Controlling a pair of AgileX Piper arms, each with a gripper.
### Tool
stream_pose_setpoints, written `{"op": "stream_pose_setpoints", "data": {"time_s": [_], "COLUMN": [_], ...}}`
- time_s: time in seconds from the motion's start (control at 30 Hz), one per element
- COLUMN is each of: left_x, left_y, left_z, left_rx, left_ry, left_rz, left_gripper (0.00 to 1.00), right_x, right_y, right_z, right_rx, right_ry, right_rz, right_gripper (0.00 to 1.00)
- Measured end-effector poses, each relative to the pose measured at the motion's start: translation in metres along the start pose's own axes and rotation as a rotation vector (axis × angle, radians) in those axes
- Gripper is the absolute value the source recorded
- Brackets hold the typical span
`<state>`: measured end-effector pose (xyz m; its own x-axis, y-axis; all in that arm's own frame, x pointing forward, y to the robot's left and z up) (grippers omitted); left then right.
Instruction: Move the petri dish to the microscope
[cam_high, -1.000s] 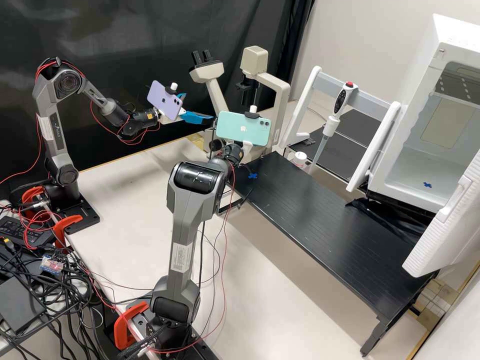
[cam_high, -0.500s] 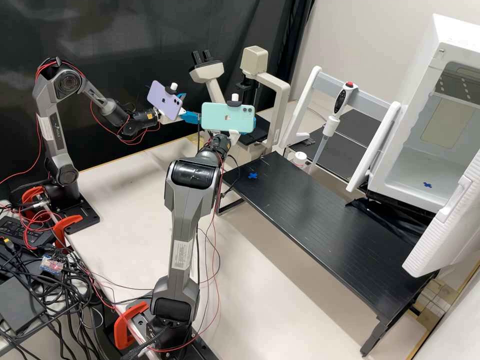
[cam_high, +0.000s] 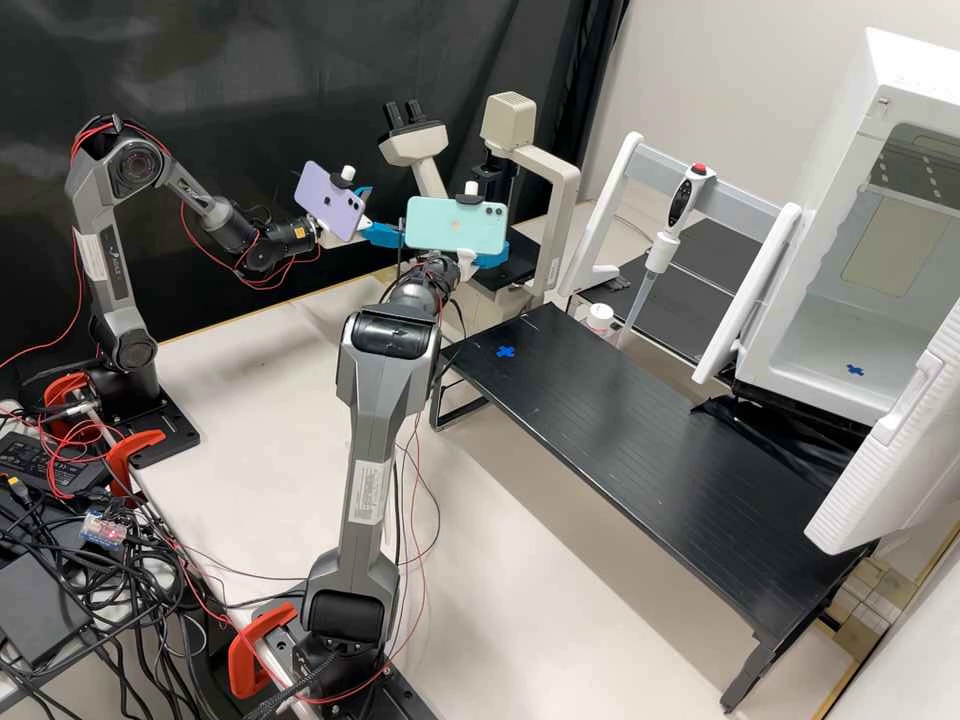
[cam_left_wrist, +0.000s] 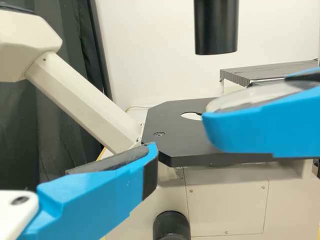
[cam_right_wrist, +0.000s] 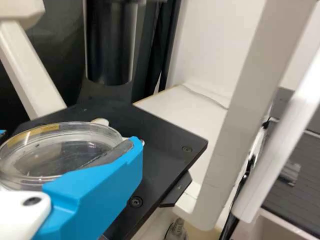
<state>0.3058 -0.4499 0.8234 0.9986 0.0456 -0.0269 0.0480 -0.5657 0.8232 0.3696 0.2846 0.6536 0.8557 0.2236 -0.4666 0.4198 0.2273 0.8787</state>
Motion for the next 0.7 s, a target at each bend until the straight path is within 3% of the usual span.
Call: {"op": "stream_pose_setpoints", "data": {"time_s": [0.23, 0.4, 0.53, 0.7], "left_x": [0.000, 0.000, 0.000, 0.000], "left_y": [0.000, 0.000, 0.000, 0.000], "left_z": [0.000, 0.000, 0.000, 0.000], "left_rx": [0.000, 0.000, 0.000, 0.000], "left_ry": [0.000, 0.000, 0.000, 0.000], "left_rz": [0.000, 0.000, 0.000, 0.000], "left_gripper": [1.00, 1.00, 1.00, 1.00], "right_x": [0.019, 0.027, 0.035, 0.045], "right_y": [-0.002, -0.001, 0.001, 0.003], "right_z": [0.000, -0.004, -0.008, -0.011], "right_rx": [0.001, -0.015, -0.055, -0.052], "right_ry": [-0.053, -0.064, -0.074, -0.094], "right_rz": [0.002, 0.009, 0.015, 0.013], "right_gripper": [0.00, 0.00, 0.00, 0.00]}}
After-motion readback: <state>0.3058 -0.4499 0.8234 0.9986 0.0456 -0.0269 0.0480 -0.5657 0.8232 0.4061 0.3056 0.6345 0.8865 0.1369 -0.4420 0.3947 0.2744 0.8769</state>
